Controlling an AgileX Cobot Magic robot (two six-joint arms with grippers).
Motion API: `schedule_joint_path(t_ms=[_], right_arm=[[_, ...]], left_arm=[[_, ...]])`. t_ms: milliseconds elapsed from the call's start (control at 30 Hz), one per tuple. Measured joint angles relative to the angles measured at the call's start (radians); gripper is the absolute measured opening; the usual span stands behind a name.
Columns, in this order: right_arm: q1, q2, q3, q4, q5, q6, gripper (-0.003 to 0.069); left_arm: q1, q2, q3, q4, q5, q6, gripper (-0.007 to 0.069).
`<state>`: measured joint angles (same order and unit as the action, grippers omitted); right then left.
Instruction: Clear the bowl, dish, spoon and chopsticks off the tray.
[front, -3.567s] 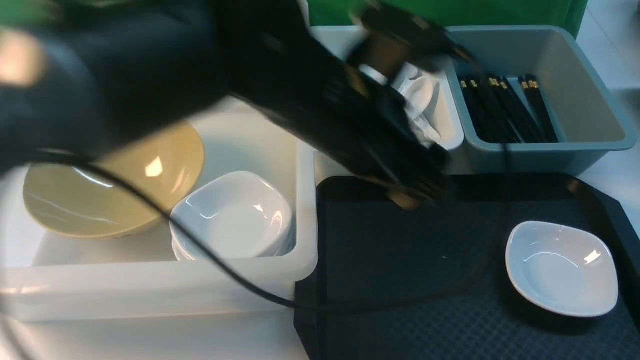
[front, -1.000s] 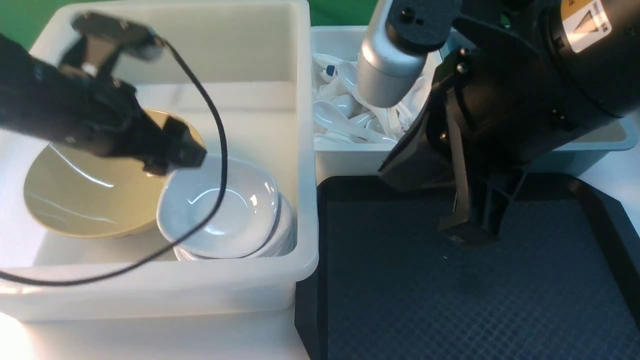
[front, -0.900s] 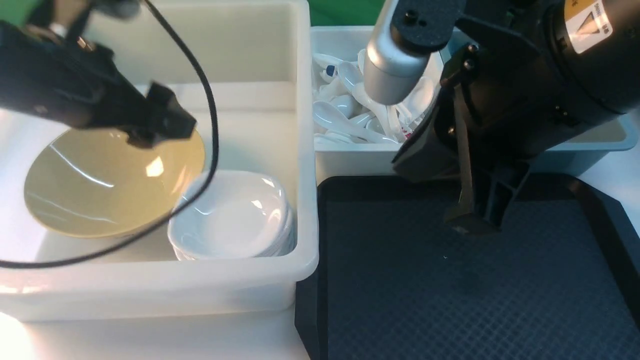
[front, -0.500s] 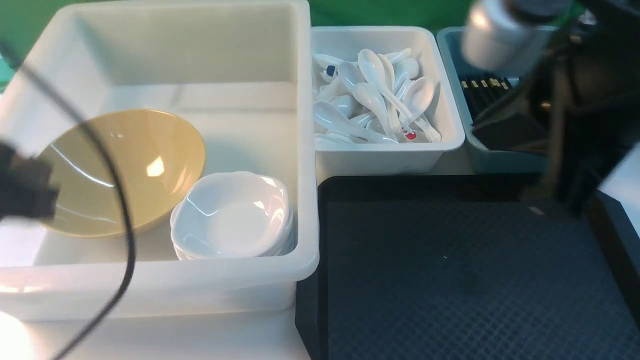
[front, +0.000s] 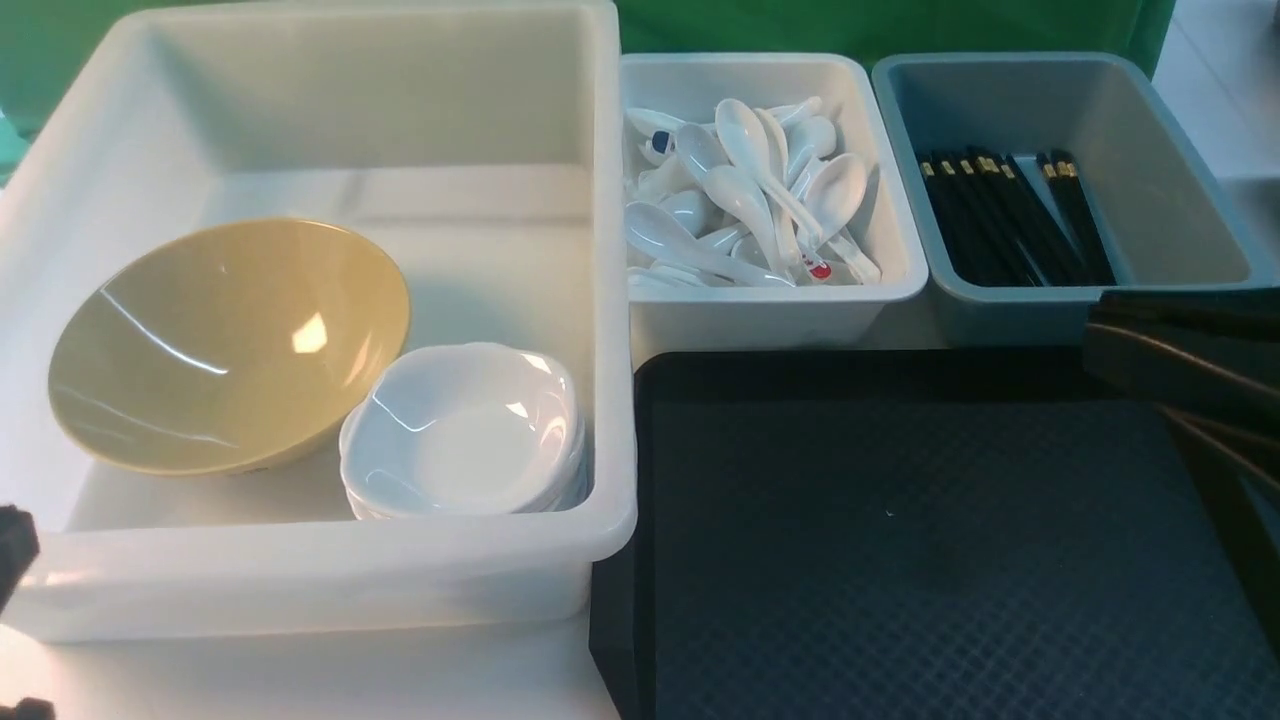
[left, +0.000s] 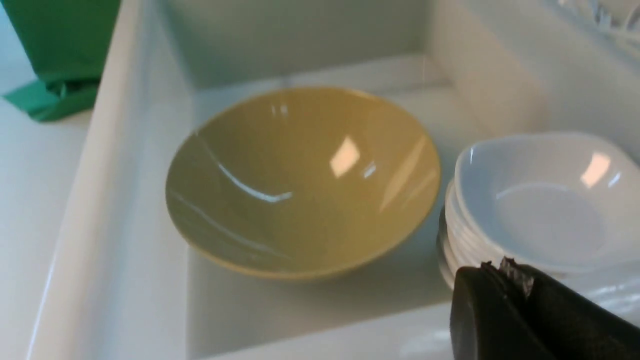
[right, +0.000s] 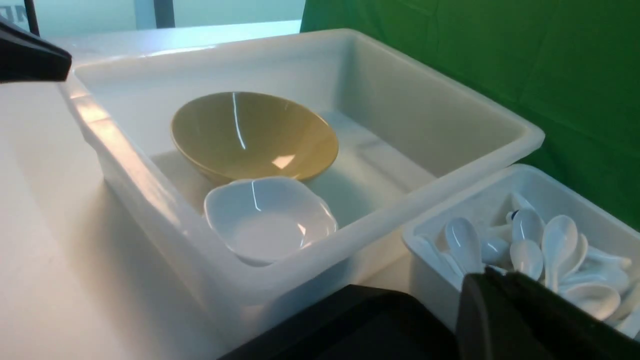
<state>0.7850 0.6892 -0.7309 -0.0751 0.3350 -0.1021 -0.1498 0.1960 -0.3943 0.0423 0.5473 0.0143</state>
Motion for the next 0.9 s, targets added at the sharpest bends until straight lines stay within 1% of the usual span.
schedule_joint_path(t_ms=[133,300,800,900], right_arm=[[0.000,0.000,0.013,0.000,-0.007,0.001,0.0045],[0.000,-0.001,0.013,0.000,0.023,0.004,0.0045],[0.000,-0.021,0.028,0.001,0.020,0.004,0.0045],[-0.028,-0.067,0.067,0.002,-0.012,0.010,0.0043]], left_arm=[[0.000,-0.037,0.018,0.000,-0.026,0.000,-0.0011],[0.000,-0.041,0.038,0.000,-0.026,0.000,-0.0011],[0.000,-0.042,0.059,0.001,-0.010,0.000,-0.0011],[0.000,-0.042,0.059,0.001,-0.010,0.000,-0.0011]])
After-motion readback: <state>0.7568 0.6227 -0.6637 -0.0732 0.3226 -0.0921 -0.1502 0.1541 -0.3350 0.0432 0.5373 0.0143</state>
